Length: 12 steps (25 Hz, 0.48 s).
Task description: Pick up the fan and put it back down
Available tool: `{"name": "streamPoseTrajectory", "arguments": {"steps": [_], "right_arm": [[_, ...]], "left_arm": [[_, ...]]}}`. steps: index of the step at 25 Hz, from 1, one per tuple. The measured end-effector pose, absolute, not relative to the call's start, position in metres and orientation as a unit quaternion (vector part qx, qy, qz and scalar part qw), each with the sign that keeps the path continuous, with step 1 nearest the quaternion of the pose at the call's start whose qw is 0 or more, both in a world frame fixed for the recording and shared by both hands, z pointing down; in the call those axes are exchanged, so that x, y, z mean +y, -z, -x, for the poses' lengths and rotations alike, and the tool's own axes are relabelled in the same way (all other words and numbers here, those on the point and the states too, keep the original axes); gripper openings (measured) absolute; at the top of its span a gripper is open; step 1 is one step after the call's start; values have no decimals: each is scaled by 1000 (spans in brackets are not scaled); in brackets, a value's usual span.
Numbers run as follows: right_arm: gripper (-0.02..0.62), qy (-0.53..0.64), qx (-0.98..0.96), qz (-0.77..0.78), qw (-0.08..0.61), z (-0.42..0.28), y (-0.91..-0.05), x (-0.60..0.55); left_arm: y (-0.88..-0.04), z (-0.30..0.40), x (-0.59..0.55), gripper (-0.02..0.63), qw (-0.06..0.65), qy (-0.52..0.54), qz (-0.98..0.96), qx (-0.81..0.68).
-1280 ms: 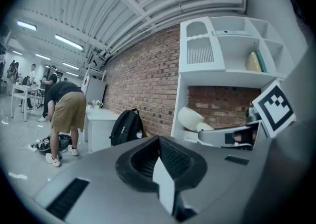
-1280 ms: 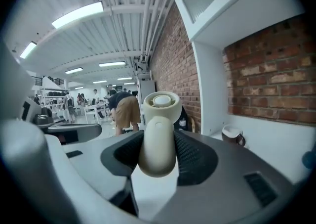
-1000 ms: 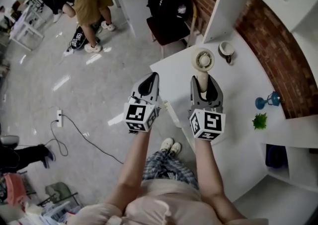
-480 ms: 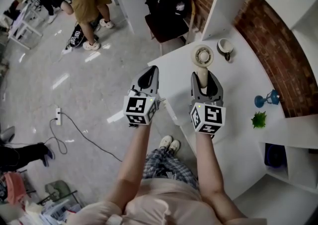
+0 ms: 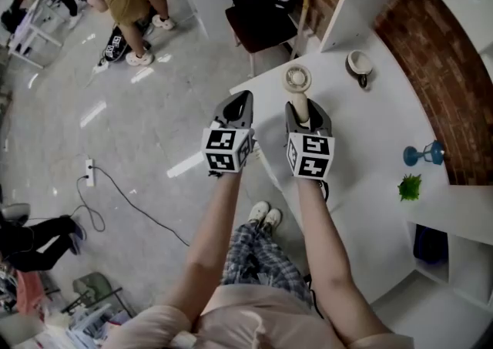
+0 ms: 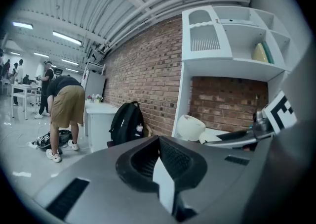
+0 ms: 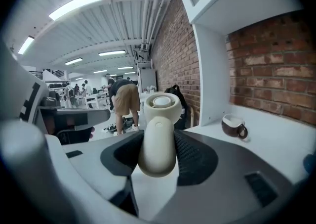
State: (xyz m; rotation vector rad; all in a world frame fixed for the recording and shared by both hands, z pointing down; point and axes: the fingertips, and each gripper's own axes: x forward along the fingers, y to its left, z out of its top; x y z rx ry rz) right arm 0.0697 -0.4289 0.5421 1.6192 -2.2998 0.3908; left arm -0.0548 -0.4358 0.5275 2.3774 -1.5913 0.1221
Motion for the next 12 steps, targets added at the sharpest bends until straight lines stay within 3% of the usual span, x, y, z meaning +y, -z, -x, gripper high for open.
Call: {"name": "streamPoseTrajectory", "arguments": {"steps": [12], "right_arm": [[207, -235, -771, -514, 293, -54, -655, -423]], "left_arm": [[-590, 43, -424, 28, 181, -77, -823, -532]]}}
